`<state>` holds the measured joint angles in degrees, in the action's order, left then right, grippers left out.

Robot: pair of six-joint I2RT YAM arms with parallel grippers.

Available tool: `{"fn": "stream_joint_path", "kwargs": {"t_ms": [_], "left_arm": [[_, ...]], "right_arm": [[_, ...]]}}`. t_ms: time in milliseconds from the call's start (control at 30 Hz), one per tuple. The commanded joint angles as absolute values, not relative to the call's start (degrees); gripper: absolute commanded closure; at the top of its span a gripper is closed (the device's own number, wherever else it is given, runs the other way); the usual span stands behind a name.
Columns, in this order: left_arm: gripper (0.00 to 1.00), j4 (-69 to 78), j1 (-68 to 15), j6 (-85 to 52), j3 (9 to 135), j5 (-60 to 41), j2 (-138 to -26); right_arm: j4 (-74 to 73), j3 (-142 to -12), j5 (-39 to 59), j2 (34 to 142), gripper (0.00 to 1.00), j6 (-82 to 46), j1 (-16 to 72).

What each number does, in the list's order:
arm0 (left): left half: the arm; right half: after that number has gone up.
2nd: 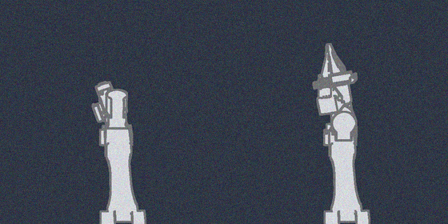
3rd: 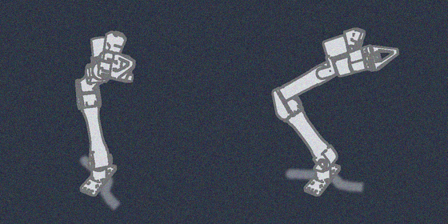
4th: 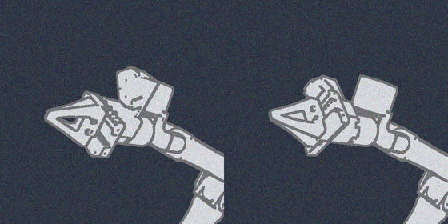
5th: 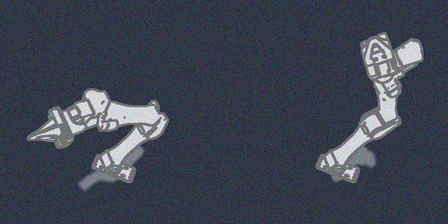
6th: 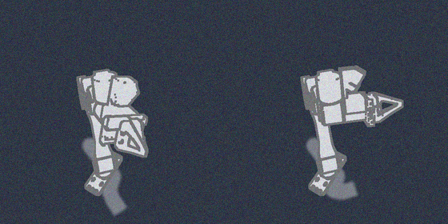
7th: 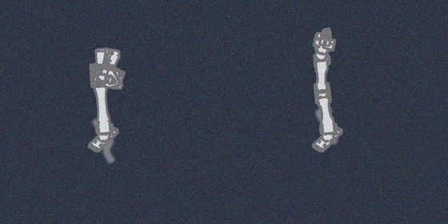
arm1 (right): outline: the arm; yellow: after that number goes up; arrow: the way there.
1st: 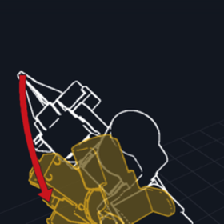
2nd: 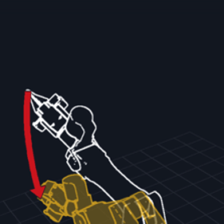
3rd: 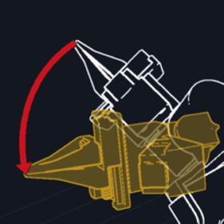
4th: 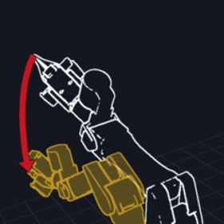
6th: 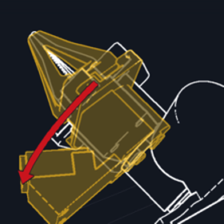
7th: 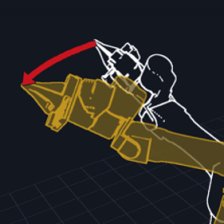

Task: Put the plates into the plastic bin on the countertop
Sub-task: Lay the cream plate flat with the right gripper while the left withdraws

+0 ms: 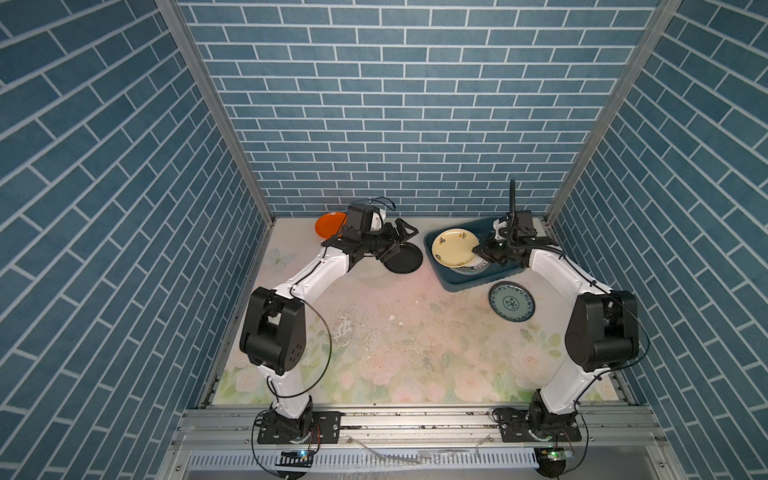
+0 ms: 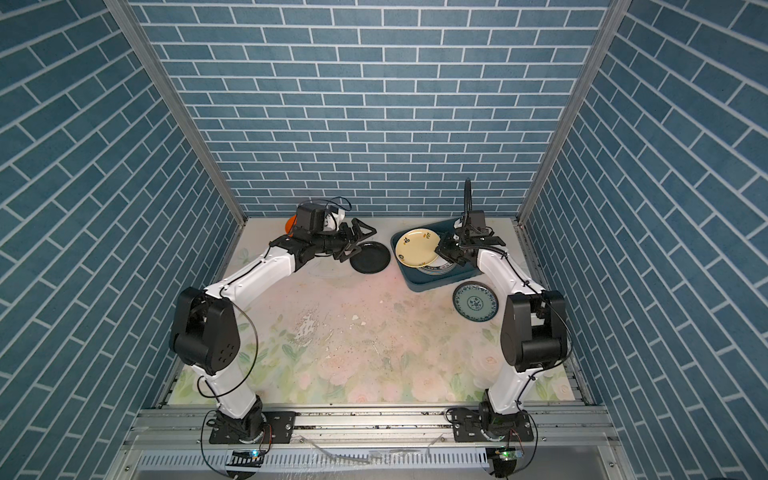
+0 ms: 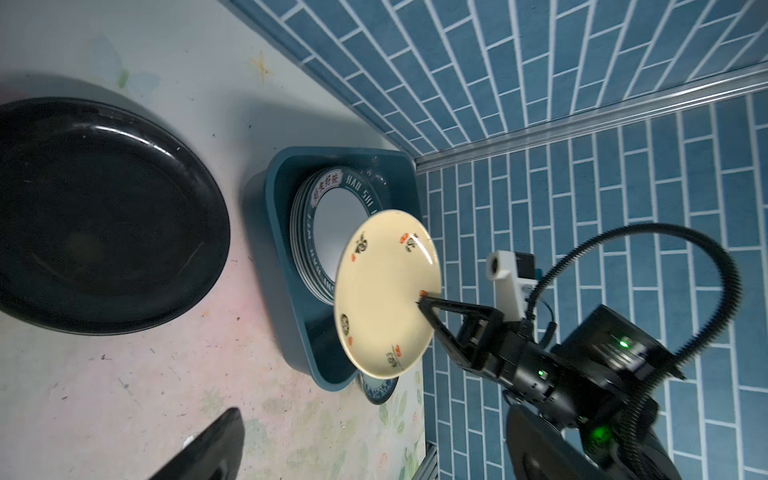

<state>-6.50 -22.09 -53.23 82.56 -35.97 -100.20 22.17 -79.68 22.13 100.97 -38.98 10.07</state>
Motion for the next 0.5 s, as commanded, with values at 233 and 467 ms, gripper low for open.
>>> {"fn": "stream_joint_path", "kwargs": {"t_ms": [233, 467], "left_arm": [[0.00, 1.74, -21.90, -52.76, 79.90, -39.25, -94.95], [0.00, 1.49, -21.95, -52.63, 79.42, -38.78, -94.01]], "right_arm": [[20.46, -84.50, 18.90, 108.60, 0.97, -39.19, 6.47], [18.51, -87.30, 19.26, 113.18, 0.97, -39.26, 4.99]]}}
